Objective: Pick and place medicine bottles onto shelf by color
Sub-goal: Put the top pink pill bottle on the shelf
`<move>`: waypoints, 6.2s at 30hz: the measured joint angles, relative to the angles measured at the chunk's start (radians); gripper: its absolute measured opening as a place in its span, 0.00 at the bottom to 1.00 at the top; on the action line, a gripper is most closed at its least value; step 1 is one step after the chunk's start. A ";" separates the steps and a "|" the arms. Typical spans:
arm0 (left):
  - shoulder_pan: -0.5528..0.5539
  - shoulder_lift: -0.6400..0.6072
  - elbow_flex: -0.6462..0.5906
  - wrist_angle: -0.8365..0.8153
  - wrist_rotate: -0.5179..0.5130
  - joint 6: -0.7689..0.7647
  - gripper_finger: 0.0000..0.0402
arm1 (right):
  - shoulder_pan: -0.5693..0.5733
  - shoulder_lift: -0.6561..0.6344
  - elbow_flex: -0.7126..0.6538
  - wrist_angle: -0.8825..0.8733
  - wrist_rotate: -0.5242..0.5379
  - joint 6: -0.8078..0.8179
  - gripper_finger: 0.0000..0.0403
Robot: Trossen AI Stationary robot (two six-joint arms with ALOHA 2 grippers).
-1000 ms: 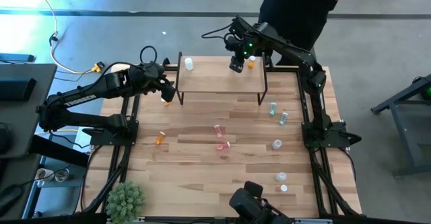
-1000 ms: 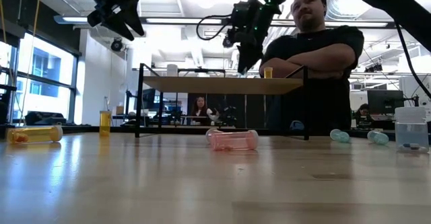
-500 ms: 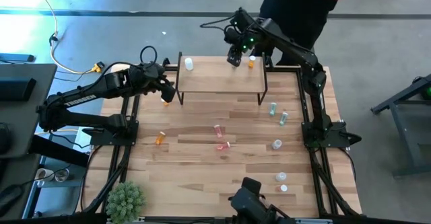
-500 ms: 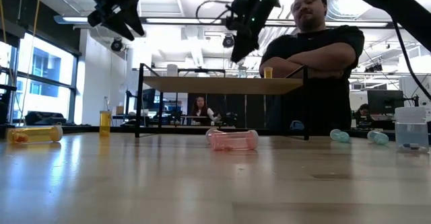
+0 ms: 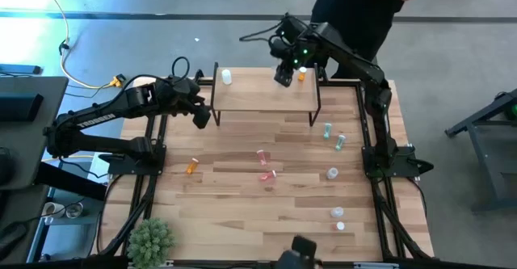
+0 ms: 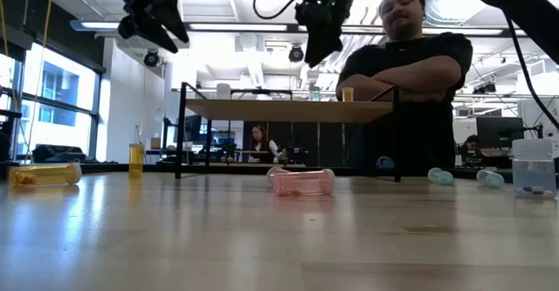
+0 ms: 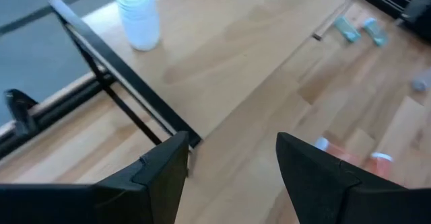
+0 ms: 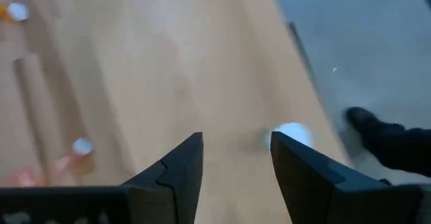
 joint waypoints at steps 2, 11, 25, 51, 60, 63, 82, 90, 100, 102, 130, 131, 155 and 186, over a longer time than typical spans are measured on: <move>-0.003 -0.001 0.000 -0.001 0.022 0.016 0.54 | 0.036 -0.006 0.000 -0.017 -0.002 0.017 0.41; -0.003 -0.029 0.000 -0.007 0.076 0.109 0.54 | 0.202 -0.009 0.000 -0.058 -0.025 0.113 0.41; -0.002 -0.092 0.000 -0.019 0.081 0.122 0.54 | 0.439 -0.009 -0.201 -0.016 -0.025 0.302 0.41; -0.003 -0.095 0.000 -0.093 0.082 0.166 0.54 | 0.677 -0.009 -0.544 0.243 0.017 0.812 0.41; -0.002 -0.095 0.000 -0.140 0.068 0.166 0.54 | 0.660 -0.009 -0.635 0.392 0.084 1.088 0.41; -0.002 -0.095 0.000 -0.146 0.065 0.166 0.54 | 0.646 -0.009 -0.656 0.418 0.103 1.130 0.42; -0.003 -0.095 0.000 -0.153 0.062 0.166 0.54 | 0.618 -0.008 -0.887 0.696 0.187 1.220 0.51; -0.002 -0.095 0.000 -0.152 0.053 0.165 0.54 | 0.612 -0.007 -0.933 0.794 0.196 1.169 0.51; -0.002 -0.094 0.000 -0.152 0.033 0.163 0.54 | 0.589 0.018 -0.931 0.799 0.148 1.144 0.49; -0.002 -0.094 0.000 -0.152 0.032 0.165 0.54 | 0.587 0.018 -0.931 0.797 0.138 1.136 0.46; -0.002 -0.094 0.137 -0.344 0.271 0.285 0.54 | 0.600 -0.128 -0.929 1.002 0.075 0.881 0.19; -0.002 -0.093 0.146 -0.344 0.272 0.290 0.54 | 0.600 -0.134 -0.929 1.021 0.074 0.876 0.19; -0.002 0.132 0.383 -0.344 0.390 0.470 0.54 | 0.553 -0.245 -0.927 1.320 0.097 0.652 0.19; 0.065 0.494 0.661 -0.366 0.553 0.558 0.54 | 0.403 -0.343 -0.927 1.260 -0.043 0.408 0.19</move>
